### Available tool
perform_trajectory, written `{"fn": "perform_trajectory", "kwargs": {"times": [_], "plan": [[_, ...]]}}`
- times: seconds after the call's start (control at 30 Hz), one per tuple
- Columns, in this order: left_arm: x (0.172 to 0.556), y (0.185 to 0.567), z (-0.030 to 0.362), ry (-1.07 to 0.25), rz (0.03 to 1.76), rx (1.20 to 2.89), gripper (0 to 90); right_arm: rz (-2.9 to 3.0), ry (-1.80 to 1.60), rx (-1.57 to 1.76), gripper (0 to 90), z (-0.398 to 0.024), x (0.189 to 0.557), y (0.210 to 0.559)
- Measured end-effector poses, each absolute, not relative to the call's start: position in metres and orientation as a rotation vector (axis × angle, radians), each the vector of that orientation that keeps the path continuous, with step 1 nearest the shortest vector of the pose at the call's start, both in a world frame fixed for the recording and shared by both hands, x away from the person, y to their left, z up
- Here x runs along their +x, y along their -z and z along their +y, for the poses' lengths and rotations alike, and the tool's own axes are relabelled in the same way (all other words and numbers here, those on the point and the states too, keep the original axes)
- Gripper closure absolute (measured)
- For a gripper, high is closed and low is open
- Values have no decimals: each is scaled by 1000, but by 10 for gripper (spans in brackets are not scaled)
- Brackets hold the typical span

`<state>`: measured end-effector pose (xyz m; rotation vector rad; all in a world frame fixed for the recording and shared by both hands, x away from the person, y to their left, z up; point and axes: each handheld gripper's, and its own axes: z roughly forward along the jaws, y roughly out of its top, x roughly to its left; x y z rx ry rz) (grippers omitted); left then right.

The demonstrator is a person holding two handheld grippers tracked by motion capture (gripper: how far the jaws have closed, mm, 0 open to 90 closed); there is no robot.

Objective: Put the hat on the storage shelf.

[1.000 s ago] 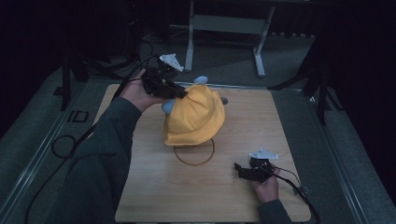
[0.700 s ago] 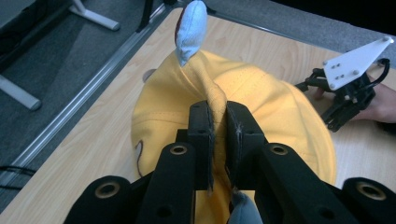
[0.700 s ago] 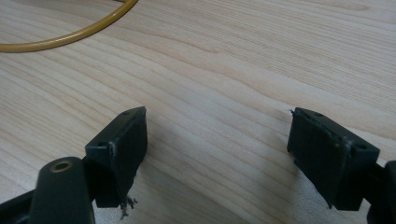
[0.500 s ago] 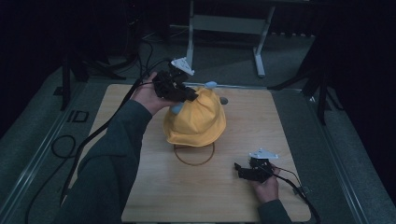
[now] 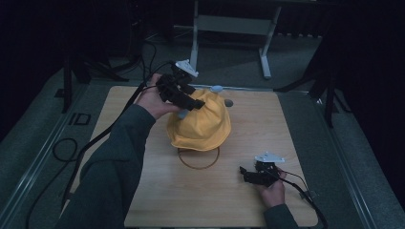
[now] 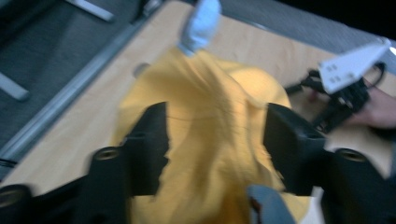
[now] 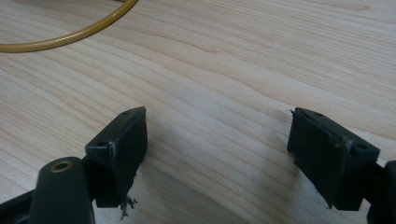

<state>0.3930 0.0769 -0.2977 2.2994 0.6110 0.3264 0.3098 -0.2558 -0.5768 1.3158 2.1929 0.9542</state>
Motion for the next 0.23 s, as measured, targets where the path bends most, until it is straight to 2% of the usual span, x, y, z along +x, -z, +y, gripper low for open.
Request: {"fn": "perform_trajectory", "kwargs": {"times": [0.13,0.23], "plan": [[392,289,88,-336,640,2217,293,2194,-954,1315,199,-256,310,577],[391,285,93,-346,646,2204,281,2194,-955,1313,198,-256,310,577]]}}
